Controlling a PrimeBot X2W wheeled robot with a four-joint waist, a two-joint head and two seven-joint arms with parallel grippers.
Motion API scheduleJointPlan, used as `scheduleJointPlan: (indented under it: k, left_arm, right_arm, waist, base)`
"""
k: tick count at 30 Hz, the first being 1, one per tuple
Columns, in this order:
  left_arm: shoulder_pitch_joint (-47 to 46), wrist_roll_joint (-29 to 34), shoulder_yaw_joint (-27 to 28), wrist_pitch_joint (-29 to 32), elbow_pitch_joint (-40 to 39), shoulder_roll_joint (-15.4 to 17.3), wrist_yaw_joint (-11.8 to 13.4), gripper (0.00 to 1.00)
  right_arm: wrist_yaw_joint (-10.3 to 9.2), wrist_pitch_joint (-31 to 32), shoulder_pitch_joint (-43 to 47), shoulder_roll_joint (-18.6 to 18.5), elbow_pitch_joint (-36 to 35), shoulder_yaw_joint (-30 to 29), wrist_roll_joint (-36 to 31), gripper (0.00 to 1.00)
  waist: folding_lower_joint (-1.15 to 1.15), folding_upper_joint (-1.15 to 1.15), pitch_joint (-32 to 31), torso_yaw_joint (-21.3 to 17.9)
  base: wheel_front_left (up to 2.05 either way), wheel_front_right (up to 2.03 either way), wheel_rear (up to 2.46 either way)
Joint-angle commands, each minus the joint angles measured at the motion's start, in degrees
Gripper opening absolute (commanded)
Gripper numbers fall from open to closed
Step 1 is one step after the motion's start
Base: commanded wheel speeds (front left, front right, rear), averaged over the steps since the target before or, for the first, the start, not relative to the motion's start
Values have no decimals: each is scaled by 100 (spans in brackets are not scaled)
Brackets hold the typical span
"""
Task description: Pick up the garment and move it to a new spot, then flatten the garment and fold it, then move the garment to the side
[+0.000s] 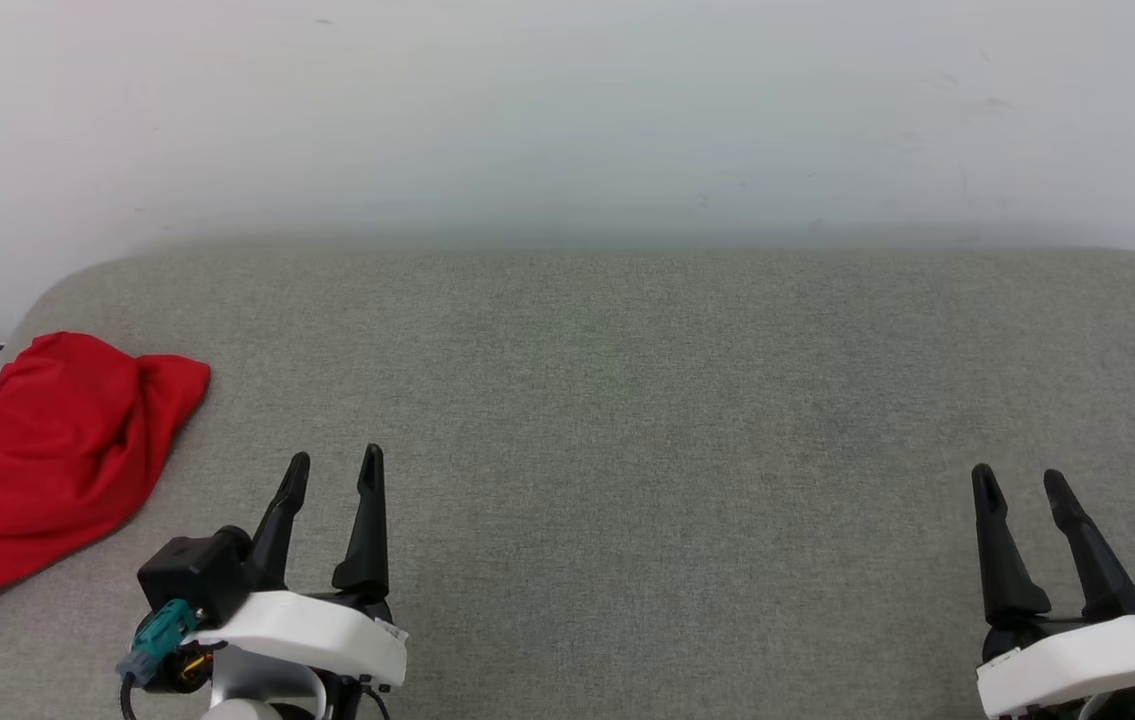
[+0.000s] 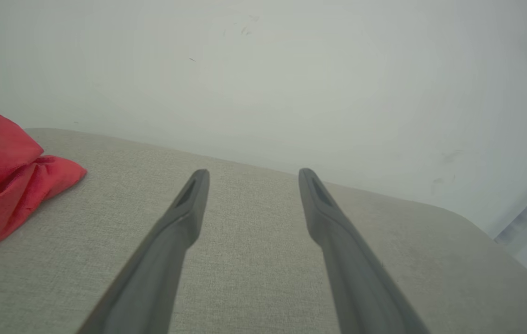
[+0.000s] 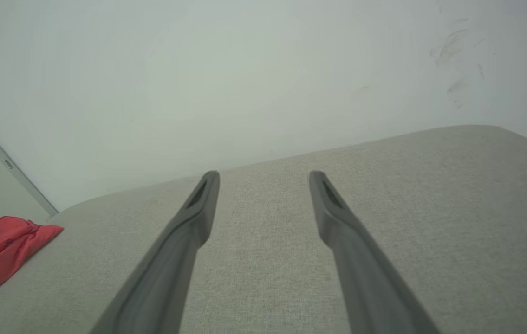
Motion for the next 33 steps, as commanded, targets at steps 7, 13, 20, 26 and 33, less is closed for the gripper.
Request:
scheduleJointPlan:
  k: [7, 13, 20, 26, 33]
  left_arm:
    - [24, 448, -76, -140, 46, 56, 101, 100]
    - [24, 725, -135, -214, 186, 65, 149, 100]
    - [21, 1002, -163, -302, 269, 56, 192, 100]
    - [35, 1025, -110, -368, 301, -10, 83, 100]
    - [56, 1191, -70, -452, 424, -55, 0, 100]
  right_arm:
    - [-1, 59, 84, 2, -187, -32, -538, 100]
    - [-1, 114, 158, 3, -240, -83, -823, 100]
    - [-1, 143, 225, 4, -297, -118, -1063, 100]
    - [-1, 149, 253, 4, -336, -149, -1252, 100]
    - [-2, 123, 276, 5, -358, -188, -1456, 100]
  waist:
    - [-1, 0, -20, 29]
    - [-1, 0, -37, 58]
    - [-1, 0, -47, 71]
    - [-1, 0, -55, 88]
    - [-1, 0, -62, 113]
  base:
    - [0, 0, 0]
    - [0, 0, 0]
    - [0, 0, 0]
    - [0, 0, 0]
    - [0, 0, 0]
